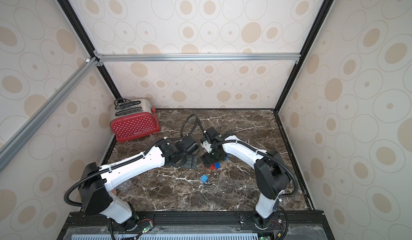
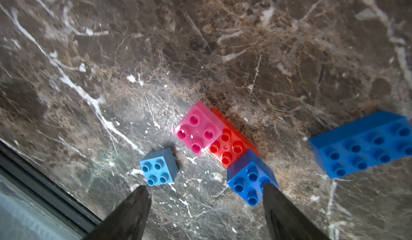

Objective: Assemble a carrot with lego
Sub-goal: Move the lego brick at the center of the board.

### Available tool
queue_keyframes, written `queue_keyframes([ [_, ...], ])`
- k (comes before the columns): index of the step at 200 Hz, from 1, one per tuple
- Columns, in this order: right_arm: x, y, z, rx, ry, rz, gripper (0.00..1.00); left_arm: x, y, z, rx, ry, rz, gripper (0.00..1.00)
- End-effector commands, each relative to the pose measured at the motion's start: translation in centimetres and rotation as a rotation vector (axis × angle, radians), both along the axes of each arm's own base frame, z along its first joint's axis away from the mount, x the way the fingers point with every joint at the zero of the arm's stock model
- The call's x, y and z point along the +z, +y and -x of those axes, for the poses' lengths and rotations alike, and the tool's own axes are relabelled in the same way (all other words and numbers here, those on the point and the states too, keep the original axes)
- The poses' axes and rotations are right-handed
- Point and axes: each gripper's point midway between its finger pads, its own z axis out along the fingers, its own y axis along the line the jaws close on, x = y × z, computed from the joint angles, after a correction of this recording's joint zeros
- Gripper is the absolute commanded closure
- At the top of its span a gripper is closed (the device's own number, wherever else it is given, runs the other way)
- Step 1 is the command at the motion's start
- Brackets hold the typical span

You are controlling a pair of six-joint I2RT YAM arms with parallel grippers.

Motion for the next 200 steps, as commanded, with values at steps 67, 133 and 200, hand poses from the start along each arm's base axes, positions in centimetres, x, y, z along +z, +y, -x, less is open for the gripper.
queue_keyframes([
  [67, -3.0, -0.8, -0.4, 0.278, 0.063, 0.158, 0.18, 0.9, 2.6, -0.2, 0.018, -0.106, 0.035, 0.01],
  [133, -5.5, -0.4, -1.4, 0.242, 0.06, 0.174, 0.32, 0.5, 2.9, -0.3, 0.034, -0.106, 0.035, 0.01],
  [200, -6.7, -0.9, -1.3, 0.196, 0.047, 0.182, 0.48, 0.5, 3.5, -0.2, 0.052, -0.113, 0.039, 0.01],
])
